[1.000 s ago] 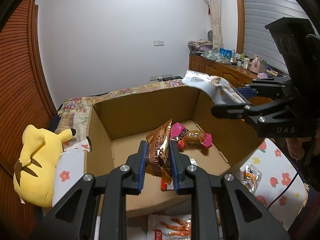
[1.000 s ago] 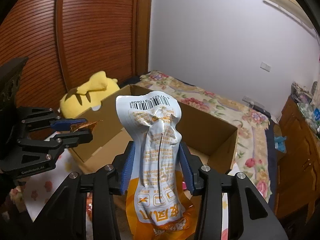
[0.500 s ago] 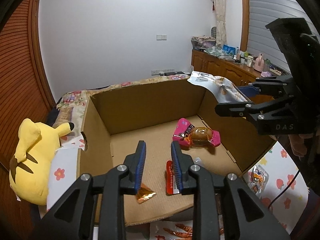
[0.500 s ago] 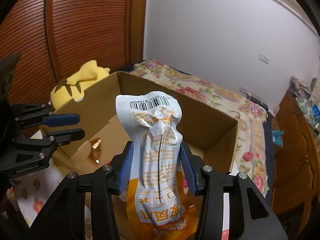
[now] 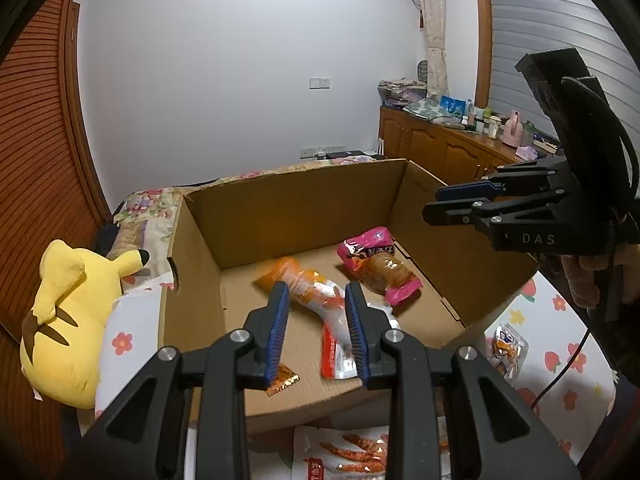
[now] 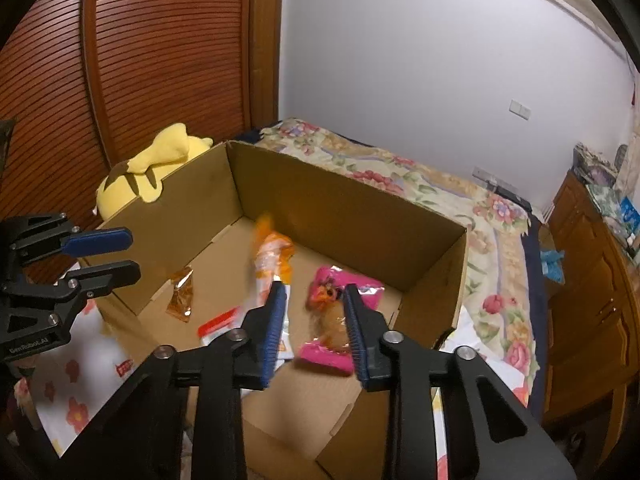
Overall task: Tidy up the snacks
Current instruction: 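Carry both snacks into the box and open both tools to release them, then return both tools to the pile, left toward a silver packet, right toward the orange-silver pouch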
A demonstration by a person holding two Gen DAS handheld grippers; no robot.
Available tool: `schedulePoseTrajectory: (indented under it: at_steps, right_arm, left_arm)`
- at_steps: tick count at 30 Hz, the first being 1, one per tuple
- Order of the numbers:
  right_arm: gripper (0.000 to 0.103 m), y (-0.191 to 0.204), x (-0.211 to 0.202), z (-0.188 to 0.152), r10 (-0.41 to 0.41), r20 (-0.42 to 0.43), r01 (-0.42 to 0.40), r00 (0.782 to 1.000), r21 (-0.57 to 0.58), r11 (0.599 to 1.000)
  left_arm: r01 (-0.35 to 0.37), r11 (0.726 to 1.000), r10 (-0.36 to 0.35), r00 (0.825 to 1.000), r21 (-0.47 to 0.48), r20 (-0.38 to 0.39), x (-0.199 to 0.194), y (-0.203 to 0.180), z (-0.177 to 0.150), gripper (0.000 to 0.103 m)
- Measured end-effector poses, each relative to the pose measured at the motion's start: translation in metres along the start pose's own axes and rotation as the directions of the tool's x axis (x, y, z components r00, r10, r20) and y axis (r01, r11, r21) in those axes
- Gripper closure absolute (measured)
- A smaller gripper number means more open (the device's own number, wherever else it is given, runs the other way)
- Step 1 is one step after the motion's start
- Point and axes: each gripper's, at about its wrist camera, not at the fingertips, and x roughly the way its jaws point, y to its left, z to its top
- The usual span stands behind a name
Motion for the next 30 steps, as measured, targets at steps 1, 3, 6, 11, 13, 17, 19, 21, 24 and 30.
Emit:
schedulePoseTrajectory:
  at_steps: [1, 3, 6, 11, 13, 17, 19, 21, 24, 30]
  right_arm:
    - [0.075, 0.0, -0.002, -0.001, -0.001, -0.001, 0.001, 1.0, 0.001, 1.0]
    - [0.075, 0.001, -0.006, -0.004, 0.001, -0.002, -0.001, 1.0, 0.008, 1.0]
    - [0.074, 0.002, -0.018, -0.012, 0.002, 0.009, -0.002, 1.0, 0.023, 1.0]
    - [0.072, 0.009, -0.051, -0.03, 0.001, 0.05, -0.004, 0.999, 0.058, 0.998]
    - [0.072, 0.013, -0.065, -0.038, 0.001, 0.065, -0.005, 0.998, 0.069, 0.998]
    - [0.069, 0.021, -0.091, -0.057, -0.003, 0.087, -0.005, 0.996, 0.093, 0.996]
    - [0.066, 0.024, -0.101, -0.068, -0.004, 0.091, -0.006, 0.996, 0.107, 0.994]
    - [0.064, 0.025, -0.108, -0.077, -0.009, 0.091, -0.002, 0.996, 0.116, 0.993]
    - [0.058, 0.027, -0.116, -0.091, -0.017, 0.09, 0.005, 0.996, 0.131, 0.991]
    - [0.04, 0.026, -0.123, -0.117, -0.041, 0.084, 0.026, 0.996, 0.174, 0.984]
  left_arm:
    - [0.001, 1.0, -0.001, 1.0, 0.0, -0.001, -0.001, -0.001, 0.0, 0.075]
    - [0.002, 1.0, -0.002, 1.0, 0.0, 0.0, -0.006, -0.003, -0.003, 0.075]
    - [0.003, 1.0, -0.003, 1.0, 0.0, 0.007, -0.016, -0.007, -0.008, 0.075]
    - [0.004, 1.0, -0.004, 1.0, 0.001, 0.018, -0.037, -0.013, -0.017, 0.074]
    - [0.005, 1.0, -0.005, 1.0, 0.005, 0.026, -0.048, -0.018, -0.021, 0.074]
    - [0.01, 1.0, -0.011, 0.999, 0.015, 0.039, -0.067, -0.026, -0.032, 0.071]
    - [0.015, 1.0, -0.016, 0.999, 0.018, 0.043, -0.076, -0.031, -0.039, 0.065]
    - [0.024, 1.0, -0.025, 0.999, 0.017, 0.045, -0.082, -0.035, -0.044, 0.058]
    - [0.038, 0.999, -0.039, 0.998, 0.016, 0.042, -0.09, -0.042, -0.056, 0.055]
    - [0.041, 0.999, -0.041, 0.999, 0.006, 0.019, -0.094, -0.052, -0.079, 0.054]
